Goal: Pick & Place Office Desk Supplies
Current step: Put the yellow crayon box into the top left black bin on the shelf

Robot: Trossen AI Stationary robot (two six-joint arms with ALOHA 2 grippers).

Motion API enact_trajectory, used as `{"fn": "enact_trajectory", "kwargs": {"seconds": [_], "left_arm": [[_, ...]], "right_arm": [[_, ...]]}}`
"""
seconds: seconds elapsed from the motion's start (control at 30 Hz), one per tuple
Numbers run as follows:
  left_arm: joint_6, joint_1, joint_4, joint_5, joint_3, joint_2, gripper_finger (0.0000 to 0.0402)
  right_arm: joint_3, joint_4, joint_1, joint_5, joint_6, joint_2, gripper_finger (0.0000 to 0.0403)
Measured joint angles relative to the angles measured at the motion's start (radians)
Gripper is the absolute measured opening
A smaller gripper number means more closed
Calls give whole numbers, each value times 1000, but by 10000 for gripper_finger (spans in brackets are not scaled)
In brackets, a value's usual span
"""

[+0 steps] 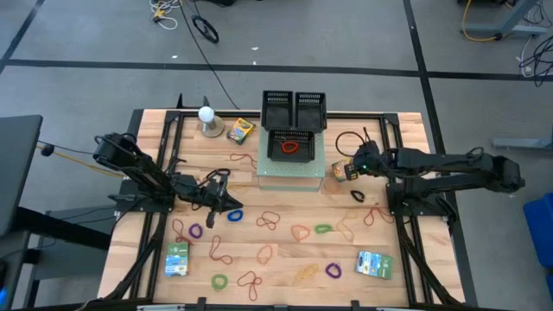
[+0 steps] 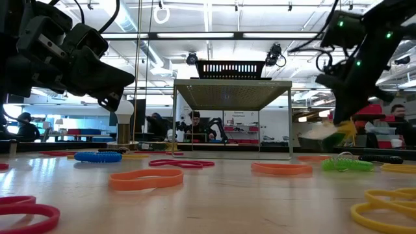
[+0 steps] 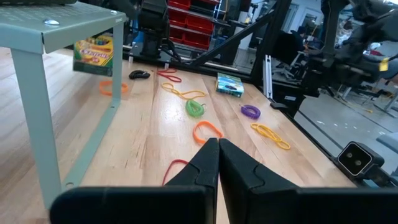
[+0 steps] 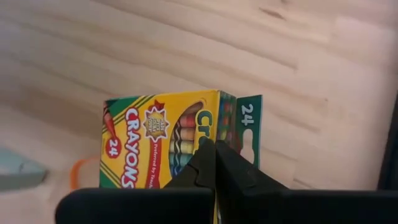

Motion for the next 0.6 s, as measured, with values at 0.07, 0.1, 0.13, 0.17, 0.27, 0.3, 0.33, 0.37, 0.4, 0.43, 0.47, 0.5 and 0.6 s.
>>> {"fn": "enact_trajectory", "kwargs": {"seconds": [0.07, 0.1, 0.13, 0.17, 0.27, 0.3, 0.33, 0.37, 0.4, 0.43, 0.47, 0.5, 0.6], "left_arm": [[0, 0, 0, 0, 0, 0, 18], [0, 0, 0, 0, 0, 0, 18], [0, 0, 0, 0, 0, 0, 18], [-1, 0, -1, 0, 0, 0, 18], [-6, 0, -4, 0, 0, 0, 18], [-6, 0, -6, 0, 0, 0, 18], [-6, 0, -7, 0, 0, 0, 18], [-6, 0, -7, 0, 0, 0, 18], [-6, 0, -7, 0, 0, 0, 18], [-7, 0, -7, -2, 0, 0, 18], [-8, 0, -7, -6, 0, 0, 18], [-11, 0, -7, -13, 0, 0, 18], [-19, 0, -7, -27, 0, 0, 18]], "right_arm": [[30, -47, 60, 37, 17, 0, 1], [46, -67, 91, 59, 22, 0, 1], [63, -87, 125, 81, 33, 0, 1], [81, -112, 160, 102, 50, 0, 1], [144, -202, 268, 156, 101, 20, 0], [165, -230, 306, 171, 106, 33, 0], [190, -252, 345, 185, 112, 51, 0], [215, -268, 382, 197, 121, 74, 0], [240, -283, 416, 208, 129, 100, 0], [266, -298, 450, 217, 135, 130, 0], [293, -312, 484, 228, 143, 165, 0], [321, -324, 516, 238, 148, 203, 0], [414, -369, 603, 246, 157, 325, 0]]}}
